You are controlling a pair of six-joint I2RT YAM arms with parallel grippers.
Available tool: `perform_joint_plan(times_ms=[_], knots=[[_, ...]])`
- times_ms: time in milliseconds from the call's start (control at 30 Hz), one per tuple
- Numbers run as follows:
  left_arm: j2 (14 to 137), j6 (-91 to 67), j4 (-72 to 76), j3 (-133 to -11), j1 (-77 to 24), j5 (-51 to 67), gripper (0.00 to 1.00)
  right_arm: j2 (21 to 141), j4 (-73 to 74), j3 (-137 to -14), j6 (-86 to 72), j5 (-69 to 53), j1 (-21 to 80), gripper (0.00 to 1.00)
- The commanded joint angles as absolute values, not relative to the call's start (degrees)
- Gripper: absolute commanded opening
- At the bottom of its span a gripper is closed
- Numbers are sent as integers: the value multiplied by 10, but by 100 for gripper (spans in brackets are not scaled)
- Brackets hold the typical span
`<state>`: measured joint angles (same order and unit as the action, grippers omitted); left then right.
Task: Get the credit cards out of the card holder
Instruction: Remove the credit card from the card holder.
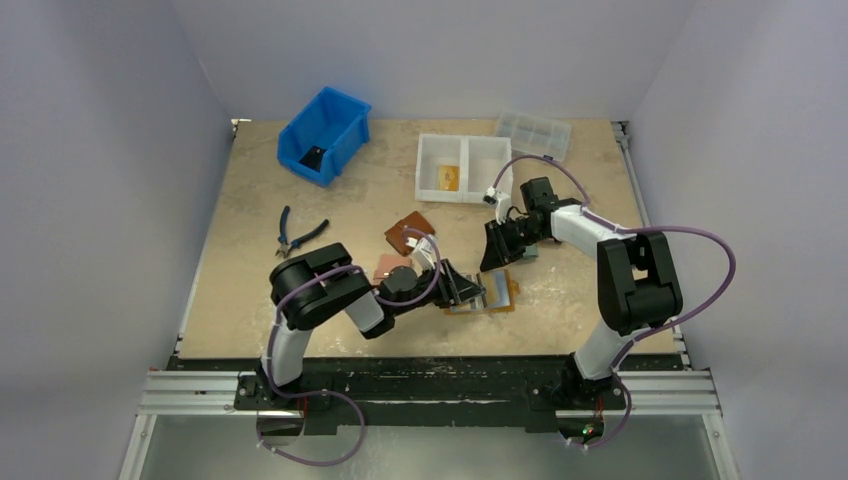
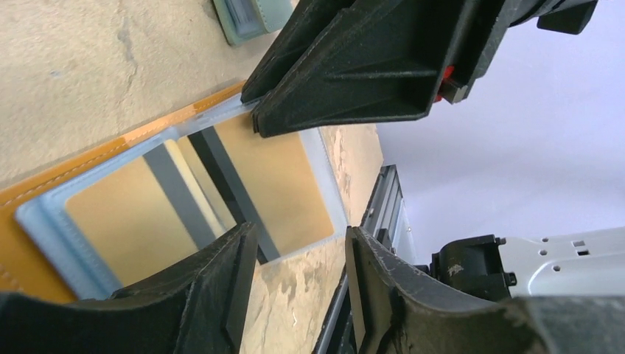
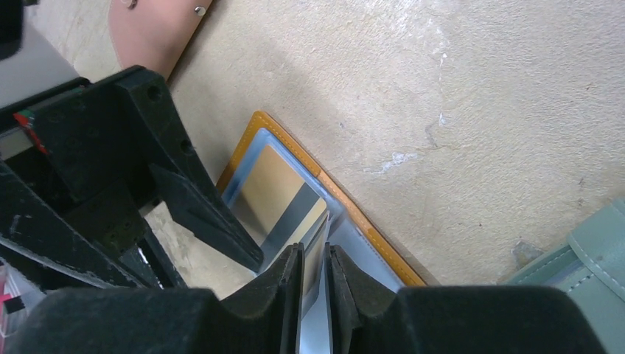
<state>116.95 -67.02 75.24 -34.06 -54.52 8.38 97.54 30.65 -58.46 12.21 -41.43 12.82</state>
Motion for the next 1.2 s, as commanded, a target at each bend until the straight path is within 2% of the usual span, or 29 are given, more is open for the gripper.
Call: perform_joint_plan(times_ms=[0, 433, 533, 667, 933, 1167], knots=[[1093, -628, 765, -310, -548, 56, 52, 976, 317, -597, 128, -421, 127, 24], [1023, -605, 764, -241, -548, 15, 54, 988, 356, -615, 156, -434, 127, 28], [1021, -606, 765, -239, -548, 18, 54, 989, 371, -620, 169, -444, 127, 22], [1029, -615, 793, -231, -548, 26, 55, 991, 387, -626, 184, -452, 127, 0], [1080, -640, 893, -224, -548, 50, 55, 940, 409, -631, 240, -562, 113, 0], [1099, -638, 903, -236, -548, 56, 55, 973, 467, -649, 298, -632, 108, 0]])
